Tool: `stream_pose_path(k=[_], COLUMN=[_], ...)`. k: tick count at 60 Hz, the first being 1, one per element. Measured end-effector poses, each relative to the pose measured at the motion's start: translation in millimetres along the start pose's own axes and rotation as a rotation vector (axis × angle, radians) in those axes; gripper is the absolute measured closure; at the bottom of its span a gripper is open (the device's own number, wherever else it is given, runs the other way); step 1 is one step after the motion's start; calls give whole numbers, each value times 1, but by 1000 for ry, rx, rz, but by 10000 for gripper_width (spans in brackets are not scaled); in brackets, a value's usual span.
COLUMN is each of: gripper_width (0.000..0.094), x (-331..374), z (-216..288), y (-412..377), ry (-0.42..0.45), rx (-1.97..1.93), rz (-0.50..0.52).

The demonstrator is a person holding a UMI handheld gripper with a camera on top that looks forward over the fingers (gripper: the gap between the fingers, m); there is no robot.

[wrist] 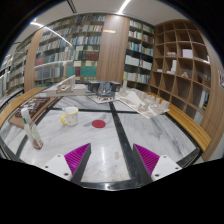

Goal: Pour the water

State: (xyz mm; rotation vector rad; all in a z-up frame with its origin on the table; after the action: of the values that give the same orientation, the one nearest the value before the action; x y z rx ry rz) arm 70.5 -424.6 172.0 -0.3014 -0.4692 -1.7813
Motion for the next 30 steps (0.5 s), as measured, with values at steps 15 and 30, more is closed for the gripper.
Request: stream_pose_path(k=[15,30], gripper_width=[80,79], x=[14,42], z=[-51,-76], y=[-31,-174], ry=[-61,-34], rx=[31,33], rz=[37,237])
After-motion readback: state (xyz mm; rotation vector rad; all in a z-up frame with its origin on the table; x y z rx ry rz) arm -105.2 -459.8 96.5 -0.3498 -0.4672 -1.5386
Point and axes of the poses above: the point between the fingertips, and its own axes, seen from behind it with the camera up: y to the right, z up, x backward, against the way the camera looks, the point moved 3 cm from there along x, backward, against the way the camera looks, and after that the axes turned 4 degrees about -z, right-handed, at the moved point
